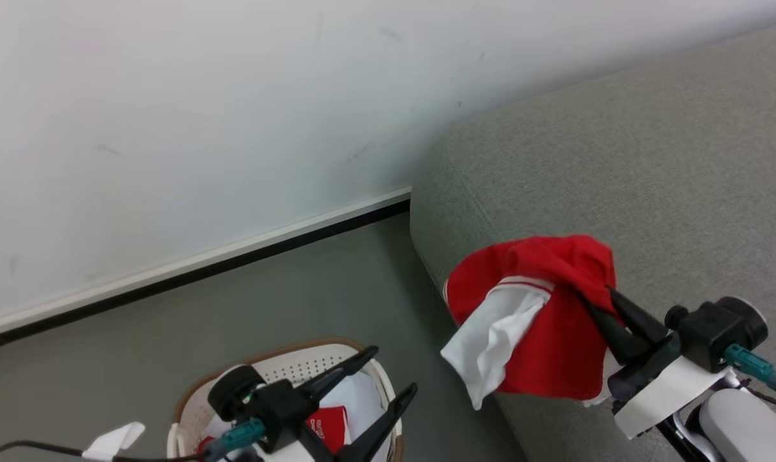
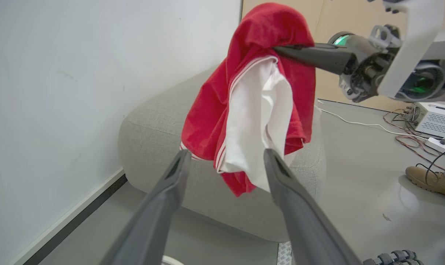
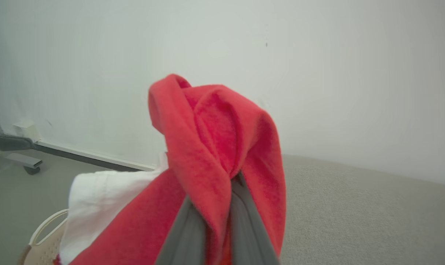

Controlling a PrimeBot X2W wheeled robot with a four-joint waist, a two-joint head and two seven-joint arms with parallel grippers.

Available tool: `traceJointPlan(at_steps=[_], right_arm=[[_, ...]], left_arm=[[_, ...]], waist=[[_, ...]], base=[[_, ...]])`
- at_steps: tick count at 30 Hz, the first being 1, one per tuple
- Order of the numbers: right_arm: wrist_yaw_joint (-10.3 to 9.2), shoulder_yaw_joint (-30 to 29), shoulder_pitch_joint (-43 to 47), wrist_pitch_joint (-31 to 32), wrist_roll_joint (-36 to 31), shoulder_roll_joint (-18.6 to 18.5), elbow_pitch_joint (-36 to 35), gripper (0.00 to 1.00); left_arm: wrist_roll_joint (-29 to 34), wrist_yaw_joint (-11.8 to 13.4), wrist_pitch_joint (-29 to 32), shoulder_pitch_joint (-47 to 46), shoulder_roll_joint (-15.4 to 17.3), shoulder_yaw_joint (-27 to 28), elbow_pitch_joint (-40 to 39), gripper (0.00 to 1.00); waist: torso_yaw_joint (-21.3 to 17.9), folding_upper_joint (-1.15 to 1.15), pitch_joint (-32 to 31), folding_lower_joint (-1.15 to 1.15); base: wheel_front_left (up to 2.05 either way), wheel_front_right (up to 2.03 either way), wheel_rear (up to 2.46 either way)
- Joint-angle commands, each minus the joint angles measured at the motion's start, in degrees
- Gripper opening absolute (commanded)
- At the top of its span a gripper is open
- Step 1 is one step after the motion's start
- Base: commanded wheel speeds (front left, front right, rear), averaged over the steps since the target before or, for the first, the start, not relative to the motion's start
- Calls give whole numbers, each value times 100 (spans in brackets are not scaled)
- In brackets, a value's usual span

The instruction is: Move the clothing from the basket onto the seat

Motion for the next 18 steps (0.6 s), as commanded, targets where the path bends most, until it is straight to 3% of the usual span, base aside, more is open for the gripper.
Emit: traceJointPlan(at_steps=[1, 11, 18], right_arm=[[-16, -122, 54, -19, -100, 43, 20, 0], [-16, -2097, -669, 350, -1388, 624, 457, 0], [-17, -3711, -1782, 995, -2593, 571, 534, 0]], left_arm=[[65, -22, -2, -112, 43, 23, 8, 100], [186, -109, 89, -920, 293, 110, -163, 100], [179, -156, 23, -1499, 533, 224, -245, 100]], waist=[[63, 0, 126, 0], [527, 0, 1442, 0], [1020, 0, 2434, 0]], base=[[0, 0, 0], [0, 0, 0], [0, 0, 0]])
